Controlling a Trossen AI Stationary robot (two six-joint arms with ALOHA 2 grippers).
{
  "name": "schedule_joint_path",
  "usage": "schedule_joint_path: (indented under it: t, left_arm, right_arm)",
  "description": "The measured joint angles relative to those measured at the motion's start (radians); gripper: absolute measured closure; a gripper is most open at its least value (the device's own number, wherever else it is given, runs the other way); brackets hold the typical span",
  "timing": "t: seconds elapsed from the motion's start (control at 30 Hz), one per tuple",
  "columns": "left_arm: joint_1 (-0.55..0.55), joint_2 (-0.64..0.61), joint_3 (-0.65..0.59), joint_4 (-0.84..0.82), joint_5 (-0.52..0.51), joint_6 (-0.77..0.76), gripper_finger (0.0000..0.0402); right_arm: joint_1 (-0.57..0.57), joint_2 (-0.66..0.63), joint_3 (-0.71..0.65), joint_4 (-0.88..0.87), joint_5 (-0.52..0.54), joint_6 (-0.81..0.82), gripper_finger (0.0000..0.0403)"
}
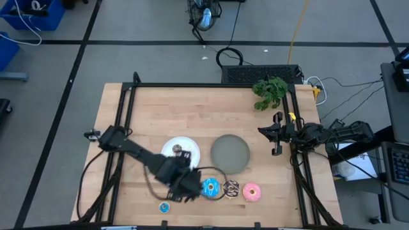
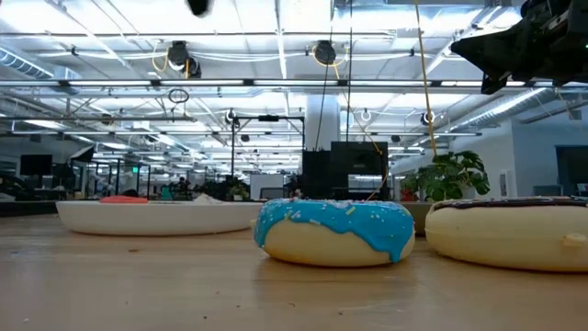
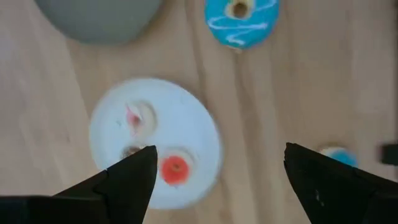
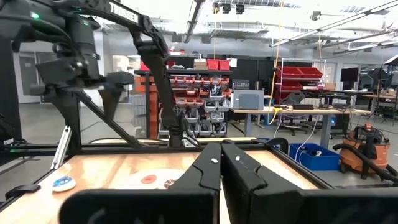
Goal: Pick & Place donuts
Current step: Put the small blue donut on the white plate
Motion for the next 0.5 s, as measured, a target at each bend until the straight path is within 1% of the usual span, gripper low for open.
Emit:
schedule_joint_path:
  t: [0.23,0.37,0.5]
  left_arm:
    - [-0.135,0.003,-0.056,0.000,0.002,-0.170,0.0055]
    - [-0.203,0.002,-0.126,0.015,-0.005,-0.299,0.0055]
    - [-0.254,0.003,-0.197,0.062,-0.001,-0.380,0.0055]
  right_arm:
    - [0.000,0.000,0.000,-0.012,-0.001,0.000,0.0403]
    - [0.000,0.000,0.000,-0.010,-0.001,0.000,0.0403]
    - [0.000,0.000,0.000,-0.005,-0.001,0.000,0.0403]
